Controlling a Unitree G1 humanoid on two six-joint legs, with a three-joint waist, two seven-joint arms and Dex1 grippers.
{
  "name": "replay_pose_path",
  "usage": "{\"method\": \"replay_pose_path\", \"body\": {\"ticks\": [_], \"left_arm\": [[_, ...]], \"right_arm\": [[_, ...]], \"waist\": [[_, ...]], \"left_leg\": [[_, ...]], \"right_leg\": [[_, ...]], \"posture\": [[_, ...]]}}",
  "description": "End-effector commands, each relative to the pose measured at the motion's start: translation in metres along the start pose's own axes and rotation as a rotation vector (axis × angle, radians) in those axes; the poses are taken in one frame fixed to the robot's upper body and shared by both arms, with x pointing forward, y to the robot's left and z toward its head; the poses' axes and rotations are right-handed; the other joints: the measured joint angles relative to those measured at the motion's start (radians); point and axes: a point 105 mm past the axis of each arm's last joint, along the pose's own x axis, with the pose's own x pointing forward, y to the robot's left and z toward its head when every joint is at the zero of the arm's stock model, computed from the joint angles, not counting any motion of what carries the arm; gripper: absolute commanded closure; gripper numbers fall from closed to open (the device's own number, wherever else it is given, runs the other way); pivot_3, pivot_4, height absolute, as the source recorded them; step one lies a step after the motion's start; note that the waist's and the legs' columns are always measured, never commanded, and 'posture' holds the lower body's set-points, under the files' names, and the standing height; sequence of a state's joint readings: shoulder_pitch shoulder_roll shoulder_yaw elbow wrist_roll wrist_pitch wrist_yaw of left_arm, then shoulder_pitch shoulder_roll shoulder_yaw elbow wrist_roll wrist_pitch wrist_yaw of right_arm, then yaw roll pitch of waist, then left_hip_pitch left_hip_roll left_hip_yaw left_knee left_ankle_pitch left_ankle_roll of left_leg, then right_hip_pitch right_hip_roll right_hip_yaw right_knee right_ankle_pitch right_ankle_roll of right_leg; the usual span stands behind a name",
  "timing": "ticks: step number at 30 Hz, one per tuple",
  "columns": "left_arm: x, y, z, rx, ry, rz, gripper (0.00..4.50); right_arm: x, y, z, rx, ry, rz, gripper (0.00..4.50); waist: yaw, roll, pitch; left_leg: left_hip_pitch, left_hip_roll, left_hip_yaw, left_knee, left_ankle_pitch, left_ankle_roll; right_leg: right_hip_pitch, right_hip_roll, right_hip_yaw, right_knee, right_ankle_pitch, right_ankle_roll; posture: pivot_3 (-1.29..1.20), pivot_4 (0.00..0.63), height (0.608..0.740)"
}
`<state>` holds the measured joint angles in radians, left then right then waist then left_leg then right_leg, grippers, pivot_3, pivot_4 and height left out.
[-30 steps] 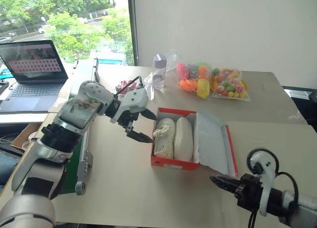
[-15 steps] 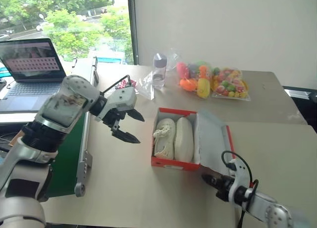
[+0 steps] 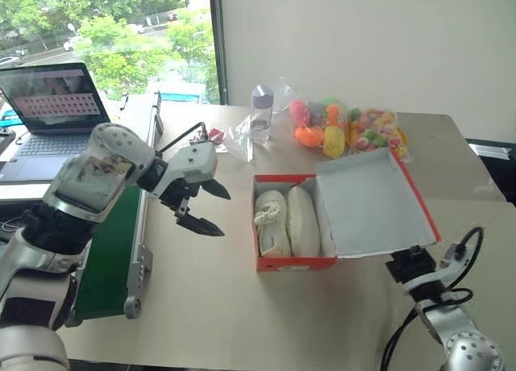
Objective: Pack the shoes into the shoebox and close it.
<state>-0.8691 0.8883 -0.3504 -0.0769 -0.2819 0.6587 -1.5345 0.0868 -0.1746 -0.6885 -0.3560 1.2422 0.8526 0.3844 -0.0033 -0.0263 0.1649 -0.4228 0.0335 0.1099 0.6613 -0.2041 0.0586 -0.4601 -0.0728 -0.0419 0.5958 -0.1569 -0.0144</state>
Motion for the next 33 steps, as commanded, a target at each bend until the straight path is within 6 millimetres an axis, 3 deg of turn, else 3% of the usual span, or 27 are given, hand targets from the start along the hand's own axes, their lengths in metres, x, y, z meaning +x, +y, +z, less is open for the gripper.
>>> {"method": "replay_pose_path", "body": {"ticks": [1, 4, 7, 11, 15, 20, 25, 29, 33], "left_arm": [[-0.006, -0.002, 0.01, 0.039, -0.028, 0.029, 0.0], [-0.009, -0.001, 0.009, 0.033, -0.031, 0.058, 0.0], [-0.02, 0.007, 0.005, 0.022, -0.012, 0.125, 0.0], [-0.039, 0.011, -0.006, -0.001, 0.032, 0.195, 0.0], [-0.051, 0.009, -0.013, -0.03, 0.052, 0.24, 0.0], [-0.043, -0.005, -0.018, -0.068, 0.037, 0.223, 0.0], [-0.032, -0.02, -0.022, -0.11, 0.025, 0.228, 0.0], [-0.029, -0.029, -0.023, -0.14, 0.012, 0.248, 0.0], [-0.025, -0.038, -0.027, -0.172, 0.01, 0.276, 0.0]], "right_arm": [[0.017, 0.061, -0.009, -0.026, 0.126, 0.252, 4.48], [0.031, 0.082, -0.049, -0.087, 0.378, 0.306, 4.48], [0.034, 0.078, -0.071, -0.154, 0.522, 0.277, 4.48], [0.044, 0.058, -0.074, -0.231, 0.593, 0.203, 4.48], [0.063, 0.056, -0.068, -0.297, 0.623, 0.225, 4.48], [0.099, 0.064, -0.075, -0.346, 0.674, 0.294, 4.48], [0.127, 0.056, -0.106, -0.437, 0.827, 0.312, 4.48], [0.132, 0.043, -0.13, -0.508, 0.962, 0.31, 4.48], [0.119, 0.017, -0.158, -0.69, 1.177, 0.302, 4.48]], "waist": [[-0.005, 0.0, 0.0], [-0.015, 0.0, 0.0], [-0.01, 0.0, 0.0], [-0.002, -0.001, 0.0], [0.0, -0.001, 0.0], [-0.008, -0.001, 0.0], [-0.01, -0.001, 0.001], [-0.01, -0.003, 0.0], [-0.023, -0.007, -0.003]], "left_leg": [[0.0, 0.0, 0.0, 0.0, 0.0, 0.0], [0.001, 0.0, 0.001, 0.0, 0.0, 0.0], [0.002, -0.001, 0.0, 0.0, 0.0, 0.0], [0.0, -0.002, 0.0, 0.0, 0.0, 0.0], [-0.001, -0.004, 0.002, 0.001, -0.002, 0.004], [0.0, -0.003, 0.002, 0.001, -0.002, 0.004], [-0.001, -0.002, 0.002, 0.001, -0.001, 0.004], [-0.001, -0.002, 0.002, 0.002, -0.001, 0.004], [0.004, -0.001, 0.004, 0.004, -0.001, 0.004]], "right_leg": [[0.0, 0.0, 0.0, 0.0, 0.0, 0.0], [0.0, 0.0, 0.001, 0.0, 0.0, 0.0], [0.001, -0.001, 0.001, 0.0, 0.0, 0.0], [0.001, -0.002, 0.001, -0.001, 0.0, 0.0], [0.001, -0.003, 0.001, -0.002, 0.0, 0.001], [0.0, -0.002, 0.001, -0.001, 0.0, 0.002], [0.0, 0.0, 0.002, 0.0, 0.0, 0.002], [0.0, 0.0, 0.001, 0.0, 0.002, 0.005], [0.004, 0.0, 0.002, 0.001, 0.001, 0.002]], "posture": [[0.0, 0.15, 0.74], [0.0, 0.15, 0.74], [0.0, 0.15, 0.74], [0.0, 0.15, 0.74], [0.0, 0.15, 0.74], [0.0, 0.15, 0.74], [0.0, 0.15, 0.74], [0.0, 0.15, 0.74], [0.0, 0.15, 0.74]]}}
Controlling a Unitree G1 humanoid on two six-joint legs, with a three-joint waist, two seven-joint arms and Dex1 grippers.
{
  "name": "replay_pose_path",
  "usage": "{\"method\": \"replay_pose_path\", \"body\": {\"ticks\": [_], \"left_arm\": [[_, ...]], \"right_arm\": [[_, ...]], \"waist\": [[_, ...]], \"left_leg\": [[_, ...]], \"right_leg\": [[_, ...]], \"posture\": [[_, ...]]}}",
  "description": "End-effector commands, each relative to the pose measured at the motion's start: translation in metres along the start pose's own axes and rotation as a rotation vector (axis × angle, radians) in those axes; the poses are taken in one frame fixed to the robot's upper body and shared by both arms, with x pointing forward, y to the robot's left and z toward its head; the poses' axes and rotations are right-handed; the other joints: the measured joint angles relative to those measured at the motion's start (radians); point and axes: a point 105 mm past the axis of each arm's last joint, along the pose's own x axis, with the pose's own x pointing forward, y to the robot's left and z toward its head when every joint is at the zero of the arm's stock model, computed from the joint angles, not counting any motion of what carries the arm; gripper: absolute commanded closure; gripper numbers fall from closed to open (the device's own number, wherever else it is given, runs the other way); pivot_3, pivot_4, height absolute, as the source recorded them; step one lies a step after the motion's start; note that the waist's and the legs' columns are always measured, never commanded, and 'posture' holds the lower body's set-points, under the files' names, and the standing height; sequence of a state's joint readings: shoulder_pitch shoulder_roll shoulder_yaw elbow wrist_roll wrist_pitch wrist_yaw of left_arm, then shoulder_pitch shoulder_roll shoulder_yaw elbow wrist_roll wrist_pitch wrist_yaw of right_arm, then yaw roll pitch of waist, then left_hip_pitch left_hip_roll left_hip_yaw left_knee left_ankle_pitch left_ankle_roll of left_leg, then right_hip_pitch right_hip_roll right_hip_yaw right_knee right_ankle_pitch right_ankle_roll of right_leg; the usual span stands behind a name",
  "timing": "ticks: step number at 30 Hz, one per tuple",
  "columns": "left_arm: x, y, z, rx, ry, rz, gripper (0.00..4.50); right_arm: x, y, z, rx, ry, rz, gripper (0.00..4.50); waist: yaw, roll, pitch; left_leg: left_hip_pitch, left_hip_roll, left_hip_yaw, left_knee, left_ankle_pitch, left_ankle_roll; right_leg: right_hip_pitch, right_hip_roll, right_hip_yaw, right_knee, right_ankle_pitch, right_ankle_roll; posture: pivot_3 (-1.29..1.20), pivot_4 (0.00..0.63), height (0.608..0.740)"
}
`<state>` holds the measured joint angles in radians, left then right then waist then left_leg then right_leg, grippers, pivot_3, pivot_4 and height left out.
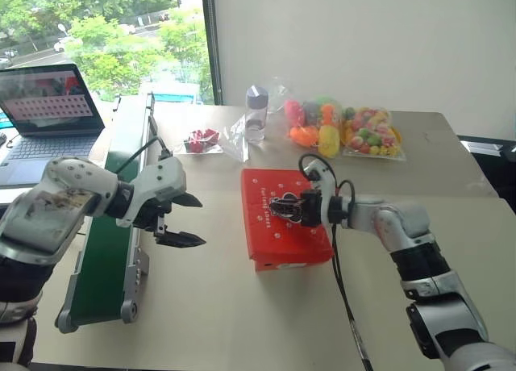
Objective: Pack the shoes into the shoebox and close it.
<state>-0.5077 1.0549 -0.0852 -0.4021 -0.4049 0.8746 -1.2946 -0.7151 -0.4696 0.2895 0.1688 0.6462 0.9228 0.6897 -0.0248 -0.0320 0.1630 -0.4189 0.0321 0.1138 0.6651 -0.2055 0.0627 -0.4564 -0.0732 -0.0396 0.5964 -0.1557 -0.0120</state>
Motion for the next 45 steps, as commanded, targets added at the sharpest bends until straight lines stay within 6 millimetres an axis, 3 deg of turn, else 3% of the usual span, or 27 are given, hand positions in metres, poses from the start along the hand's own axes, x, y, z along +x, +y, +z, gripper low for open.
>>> {"method": "replay_pose_path", "body": {"ticks": [1, 5, 10, 16, 21, 26, 30, 35, 39, 45], "left_arm": [[-0.007, -0.004, 0.006, 0.018, -0.013, 0.056, 0.0], [-0.007, -0.009, 0.004, -0.002, -0.021, 0.077, 0.0], [-0.004, -0.014, 0.002, -0.019, -0.025, 0.094, 0.0], [-0.003, -0.013, 0.002, -0.028, -0.046, 0.108, 0.0], [-0.003, -0.003, 0.01, -0.018, -0.121, 0.167, 0.0], [-0.005, 0.008, 0.017, -0.015, -0.201, 0.254, 0.0], [-0.008, 0.012, 0.015, -0.002, -0.224, 0.311, 0.0], [-0.016, 0.018, 0.01, -0.032, -0.229, 0.403, 0.0], [-0.02, 0.01, 0.013, -0.08, -0.278, 0.405, 0.0], [-0.024, -0.004, 0.011, -0.161, -0.321, 0.431, 0.0]], "right_arm": [[0.014, -0.01, -0.052, -0.099, 0.258, -0.031, 4.48], [0.011, -0.028, -0.086, -0.334, 0.5, -0.096, 4.48], [0.013, -0.034, -0.089, -0.442, 0.557, -0.103, 4.48], [0.007, -0.009, -0.04, -0.343, 0.349, 0.012, 4.48], [-0.026, 0.022, 0.015, -0.334, 0.148, 0.153, 4.48], [-0.057, 0.043, 0.042, -0.391, 0.047, 0.239, 4.48], [-0.079, 0.049, 0.056, -0.435, 0.009, 0.251, 4.48], [-0.103, 0.039, 0.068, -0.513, -0.01, 0.168, 4.48], [-0.113, 0.028, 0.078, -0.524, -0.061, 0.085, 4.48], [-0.114, 0.018, 0.074, -0.41, -0.149, 0.051, 4.48]], "waist": [[-0.002, -0.003, -0.002], [-0.001, -0.002, -0.006], [0.01, -0.004, -0.029], [0.019, -0.005, -0.037], [0.035, 0.001, -0.032], [0.034, 0.003, -0.027], [0.033, 0.002, -0.024], [0.036, 0.0, -0.02], [0.036, -0.001, -0.018], [0.036, -0.003, -0.017]], "left_leg": [[0.002, 0.0, 0.0, 0.0, 0.0, 0.0], [0.009, 0.001, 0.0, 0.0, -0.003, -0.011], [0.02, 0.002, 0.0, -0.003, -0.004, -0.013], [0.017, 0.004, 0.001, -0.003, -0.005, -0.014], [0.007, 0.002, 0.002, -0.005, -0.005, -0.014], [-0.006, 0.002, 0.002, -0.005, -0.007, -0.006], [-0.006, 0.001, 0.002, -0.004, -0.011, -0.005], [-0.005, 0.0, 0.002, -0.002, -0.011, -0.004], [-0.004, 0.001, 0.002, 0.002, -0.011, -0.004], [-0.003, 0.001, 0.002, 0.004, -0.011, -0.004]], "right_leg": [[0.001, 0.0, 0.0, 0.001, 0.0, 0.0], [0.002, -0.001, -0.001, 0.002, 0.0, -0.001], [0.007, -0.003, -0.002, 0.001, -0.001, -0.002], [0.005, -0.004, -0.002, -0.002, -0.001, -0.002], [-0.002, -0.006, -0.001, 0.0, -0.001, -0.003], [-0.012, 0.0, -0.002, 0.005, 0.0, -0.007], [-0.013, 0.0, -0.002, 0.007, -0.004, -0.005], [-0.011, -0.002, -0.002, 0.007, -0.01, 0.004], [-0.009, -0.003, -0.002, 0.007, -0.012, -0.001], [-0.008, -0.003, -0.002, 0.01, -0.013, -0.003]], "posture": [[0.0, 0.15, 0.74], [0.0, 0.15, 0.74], [0.0, 0.15, 0.74], [0.0, 0.15, 0.74], [0.0, 0.15, 0.74], [0.0, 0.15, 0.74], [0.0, 0.15, 0.74], [0.0, 0.15, 0.74], [0.0, 0.15, 0.74], [0.0, 0.15, 0.74]]}}
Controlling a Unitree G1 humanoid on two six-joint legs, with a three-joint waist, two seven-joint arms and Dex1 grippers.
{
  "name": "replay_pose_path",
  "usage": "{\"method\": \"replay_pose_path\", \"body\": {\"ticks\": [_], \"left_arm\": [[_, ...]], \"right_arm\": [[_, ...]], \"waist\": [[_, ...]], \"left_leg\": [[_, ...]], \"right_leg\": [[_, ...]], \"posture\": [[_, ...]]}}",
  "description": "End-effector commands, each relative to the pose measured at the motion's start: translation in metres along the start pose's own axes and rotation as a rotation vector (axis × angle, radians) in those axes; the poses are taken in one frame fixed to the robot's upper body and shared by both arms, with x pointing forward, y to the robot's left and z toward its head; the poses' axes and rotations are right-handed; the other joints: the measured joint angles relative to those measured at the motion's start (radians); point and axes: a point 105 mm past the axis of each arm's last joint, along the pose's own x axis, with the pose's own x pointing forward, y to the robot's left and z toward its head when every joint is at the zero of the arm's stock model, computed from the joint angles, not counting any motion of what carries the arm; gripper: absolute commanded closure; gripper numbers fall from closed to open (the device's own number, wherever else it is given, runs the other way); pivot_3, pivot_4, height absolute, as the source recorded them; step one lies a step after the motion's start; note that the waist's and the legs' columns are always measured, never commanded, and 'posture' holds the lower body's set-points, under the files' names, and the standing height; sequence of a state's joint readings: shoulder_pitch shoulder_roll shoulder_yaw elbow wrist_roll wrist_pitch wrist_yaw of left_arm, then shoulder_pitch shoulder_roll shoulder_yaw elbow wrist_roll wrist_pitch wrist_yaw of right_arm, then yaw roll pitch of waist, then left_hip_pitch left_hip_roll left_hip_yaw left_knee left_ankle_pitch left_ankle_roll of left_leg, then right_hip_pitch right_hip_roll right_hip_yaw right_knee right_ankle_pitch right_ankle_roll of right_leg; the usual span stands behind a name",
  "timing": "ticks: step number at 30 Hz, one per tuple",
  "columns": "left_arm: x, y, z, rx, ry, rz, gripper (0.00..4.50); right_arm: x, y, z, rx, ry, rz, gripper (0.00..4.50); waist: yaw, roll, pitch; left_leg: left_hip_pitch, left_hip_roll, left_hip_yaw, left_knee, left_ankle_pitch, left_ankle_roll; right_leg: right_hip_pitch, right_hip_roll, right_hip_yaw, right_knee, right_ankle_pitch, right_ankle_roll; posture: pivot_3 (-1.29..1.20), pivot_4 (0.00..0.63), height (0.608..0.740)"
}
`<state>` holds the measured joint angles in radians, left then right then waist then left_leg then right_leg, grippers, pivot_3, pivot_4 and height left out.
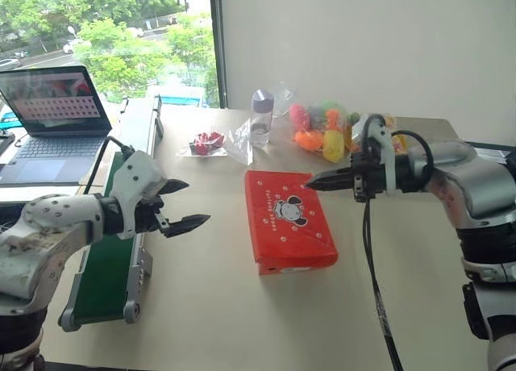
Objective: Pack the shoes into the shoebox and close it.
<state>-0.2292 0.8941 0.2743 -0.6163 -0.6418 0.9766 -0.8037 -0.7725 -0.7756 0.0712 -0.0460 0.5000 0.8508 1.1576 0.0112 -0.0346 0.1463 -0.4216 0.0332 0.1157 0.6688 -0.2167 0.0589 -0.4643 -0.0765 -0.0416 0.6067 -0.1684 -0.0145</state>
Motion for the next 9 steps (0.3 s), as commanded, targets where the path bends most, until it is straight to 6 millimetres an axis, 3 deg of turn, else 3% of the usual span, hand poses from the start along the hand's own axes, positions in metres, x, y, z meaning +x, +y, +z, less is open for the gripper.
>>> {"method": "replay_pose_path", "body": {"ticks": [1, 9], "left_arm": [[-0.0081, -0.0061, 0.0089, -0.01, -0.056, 0.043, 0.0], [-0.0115, -0.002, 0.006, -0.079, -0.083, 0.109, 0.0]], "right_arm": [[-0.0053, 0.0012, 0.0059, 0.018, -0.08, -0.021, 4.48], [-0.0014, -0.0008, 0.0111, 0.033, -0.131, -0.04, 4.48]], "waist": [[0.0, 0.0, 0.0], [-0.001, 0.0, 0.0]], "left_leg": [[0.0, 0.0, 0.0, 0.0, 0.0, 0.0], [0.004, 0.0, 0.0, 0.002, 0.0, 0.0]], "right_leg": [[0.0, 0.0, 0.0, 0.001, 0.0, -0.001], [0.003, 0.0, 0.0, 0.004, -0.001, -0.001]], "posture": [[0.0, 0.15, 0.74], [0.0, 0.15, 0.74]]}}
